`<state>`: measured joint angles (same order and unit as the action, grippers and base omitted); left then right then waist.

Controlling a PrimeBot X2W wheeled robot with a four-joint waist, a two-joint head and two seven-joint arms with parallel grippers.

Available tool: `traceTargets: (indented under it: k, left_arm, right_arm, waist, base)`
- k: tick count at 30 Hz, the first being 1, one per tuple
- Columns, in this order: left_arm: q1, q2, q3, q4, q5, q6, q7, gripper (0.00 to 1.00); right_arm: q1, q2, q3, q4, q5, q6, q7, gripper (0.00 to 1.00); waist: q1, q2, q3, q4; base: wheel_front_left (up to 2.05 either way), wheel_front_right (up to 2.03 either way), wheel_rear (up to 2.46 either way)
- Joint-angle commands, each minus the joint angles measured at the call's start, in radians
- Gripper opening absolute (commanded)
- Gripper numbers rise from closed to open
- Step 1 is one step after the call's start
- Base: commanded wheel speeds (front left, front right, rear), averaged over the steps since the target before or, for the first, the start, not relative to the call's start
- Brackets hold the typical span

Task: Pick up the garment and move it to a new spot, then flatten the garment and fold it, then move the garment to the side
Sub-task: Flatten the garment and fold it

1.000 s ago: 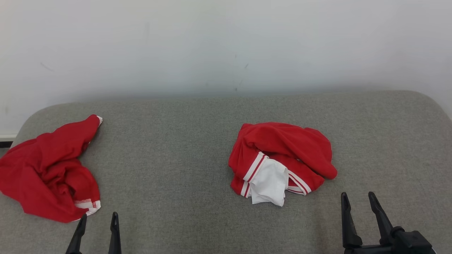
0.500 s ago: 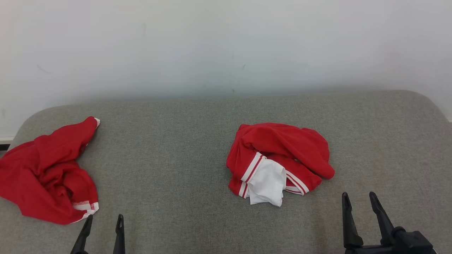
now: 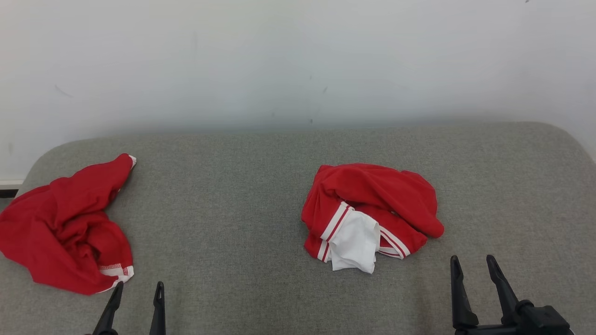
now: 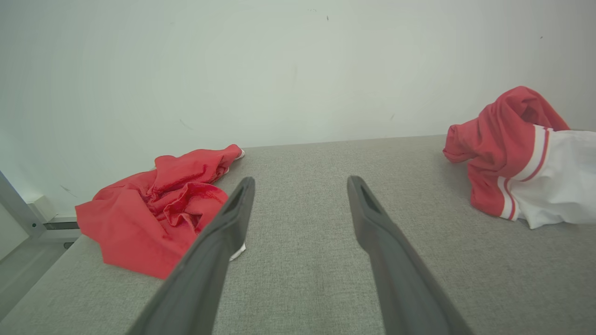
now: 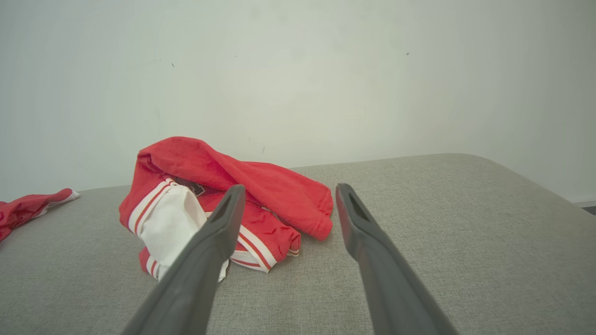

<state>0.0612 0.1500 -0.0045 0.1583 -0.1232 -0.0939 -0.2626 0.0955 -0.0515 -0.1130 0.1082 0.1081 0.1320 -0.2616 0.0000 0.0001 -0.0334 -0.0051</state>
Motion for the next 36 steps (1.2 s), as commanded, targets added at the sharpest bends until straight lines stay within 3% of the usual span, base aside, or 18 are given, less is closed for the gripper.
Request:
traceTargets:
  k: [1,29,36]
  left_arm:
    - [-0.002,-0.002,0.003,0.002,0.005,-0.001,-0.003,1.0]
    - [-0.015,-0.018,0.013,0.018,0.018,-0.009,-0.003,1.0]
    - [-0.105,-0.042,-0.075,0.044,0.016,-0.026,-0.003,1.0]
  right_arm:
    - [0.01,0.002,0.003,0.002,0.001,-0.003,-0.005,1.0]
    - [-0.001,0.002,0.004,0.01,-0.003,-0.002,-0.005,1.0]
    - [-0.01,0.002,0.011,0.014,-0.002,-0.003,-0.005,1.0]
  waist:
    - [0.0,-0.0001,-0.001,0.001]
    - [0.0,-0.0001,-0.004,-0.006]
    - [0.0,-0.0001,0.005,-0.013]
  base:
    - [0.0,0.0,0.0]
    - [0.0,0.0,0.0]
    - [0.0,0.0,0.0]
